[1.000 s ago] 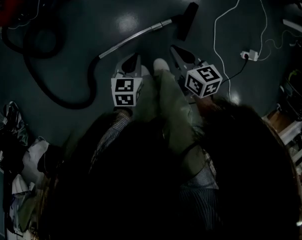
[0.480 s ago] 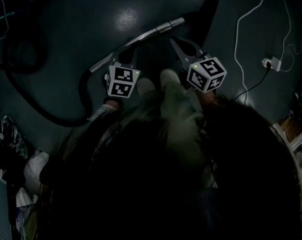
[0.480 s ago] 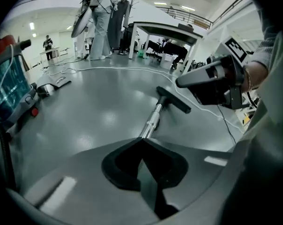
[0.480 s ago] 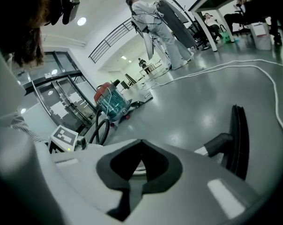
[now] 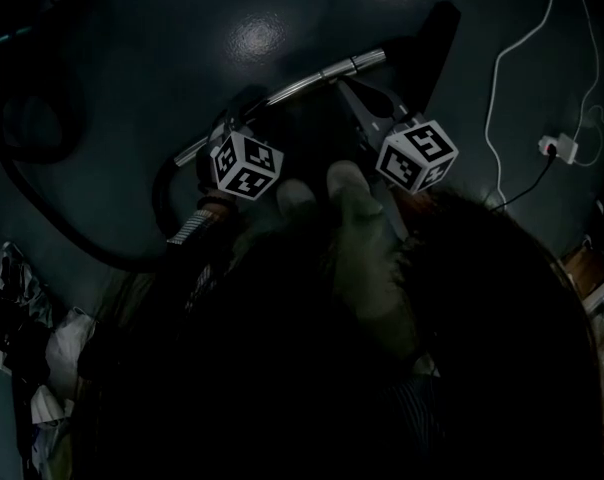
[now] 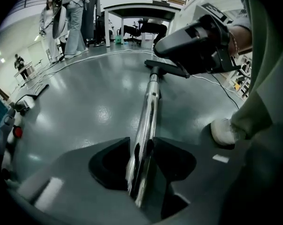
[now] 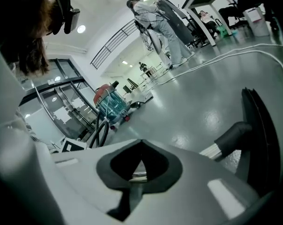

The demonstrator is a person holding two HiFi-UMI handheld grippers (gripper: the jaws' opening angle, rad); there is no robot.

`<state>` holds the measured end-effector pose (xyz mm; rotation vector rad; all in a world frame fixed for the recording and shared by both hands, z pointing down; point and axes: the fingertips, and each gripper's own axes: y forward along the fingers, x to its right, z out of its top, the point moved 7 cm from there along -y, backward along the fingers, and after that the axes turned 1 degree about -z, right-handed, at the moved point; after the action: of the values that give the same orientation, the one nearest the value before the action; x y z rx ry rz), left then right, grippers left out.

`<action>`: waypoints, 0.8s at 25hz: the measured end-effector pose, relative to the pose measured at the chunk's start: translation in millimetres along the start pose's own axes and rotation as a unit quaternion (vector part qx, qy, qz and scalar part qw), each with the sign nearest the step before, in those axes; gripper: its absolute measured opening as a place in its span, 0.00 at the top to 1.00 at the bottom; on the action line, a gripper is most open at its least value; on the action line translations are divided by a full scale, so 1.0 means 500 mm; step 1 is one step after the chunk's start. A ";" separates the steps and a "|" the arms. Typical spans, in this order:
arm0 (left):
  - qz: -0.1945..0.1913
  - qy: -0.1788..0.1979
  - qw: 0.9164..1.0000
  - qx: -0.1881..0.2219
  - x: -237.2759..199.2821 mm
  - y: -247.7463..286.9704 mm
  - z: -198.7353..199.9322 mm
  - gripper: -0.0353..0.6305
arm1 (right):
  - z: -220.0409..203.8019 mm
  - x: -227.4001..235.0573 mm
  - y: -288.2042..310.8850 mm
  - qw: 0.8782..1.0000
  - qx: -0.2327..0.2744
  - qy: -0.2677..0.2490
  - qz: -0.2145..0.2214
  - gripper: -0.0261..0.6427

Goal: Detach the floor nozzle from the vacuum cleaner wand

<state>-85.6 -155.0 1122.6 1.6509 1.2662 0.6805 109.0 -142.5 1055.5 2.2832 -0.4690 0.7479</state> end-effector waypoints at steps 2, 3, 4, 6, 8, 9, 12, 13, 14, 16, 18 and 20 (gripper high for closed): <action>-0.004 0.018 1.000 -0.014 0.003 0.011 -0.008 0.69 | -0.002 0.000 0.001 1.000 0.002 0.002 0.001 0.96; -0.004 0.028 0.999 -0.025 0.005 0.017 -0.012 0.68 | -0.004 0.000 -0.001 1.000 0.003 0.004 0.001 0.96; -0.004 0.039 0.999 -0.037 0.008 0.023 -0.016 0.67 | -0.005 0.000 -0.003 1.000 0.003 0.006 0.000 0.96; -0.001 0.060 0.996 -0.060 0.010 0.035 -0.024 0.64 | -0.007 0.000 -0.008 1.000 0.003 0.007 -0.002 0.96; 0.000 0.072 0.994 -0.078 0.008 0.043 -0.030 0.63 | -0.007 -0.002 -0.013 1.000 0.005 0.008 -0.005 0.96; -0.002 0.075 0.994 -0.084 0.007 0.046 -0.032 0.63 | -0.009 -0.002 -0.016 1.000 0.005 0.009 -0.006 0.96; -0.017 0.065 0.994 -0.087 0.005 0.051 -0.032 0.64 | -0.014 0.000 -0.025 1.000 0.004 0.012 -0.010 0.96; -0.023 0.059 0.994 -0.084 0.004 0.052 -0.032 0.64 | -0.015 -0.001 -0.027 1.000 0.003 0.013 -0.009 0.96; -0.028 0.054 0.995 -0.080 0.001 0.051 -0.032 0.64 | -0.017 -0.002 -0.029 1.000 0.001 0.013 -0.008 0.96; -0.034 0.050 0.995 -0.074 -0.005 0.050 -0.034 0.64 | -0.018 -0.003 -0.032 1.000 -0.002 0.013 -0.008 0.96; -0.038 0.052 0.995 -0.076 -0.008 0.049 -0.034 0.66 | -0.017 -0.004 -0.035 1.000 0.002 0.015 -0.010 0.96; -0.039 0.060 0.994 -0.077 -0.007 0.048 -0.034 0.67 | -0.015 -0.006 -0.038 1.000 0.005 0.016 -0.012 0.96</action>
<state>-90.8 -154.1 1151.8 1.4462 1.3214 0.8182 113.7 -123.6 1048.8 2.2789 -0.4232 0.7761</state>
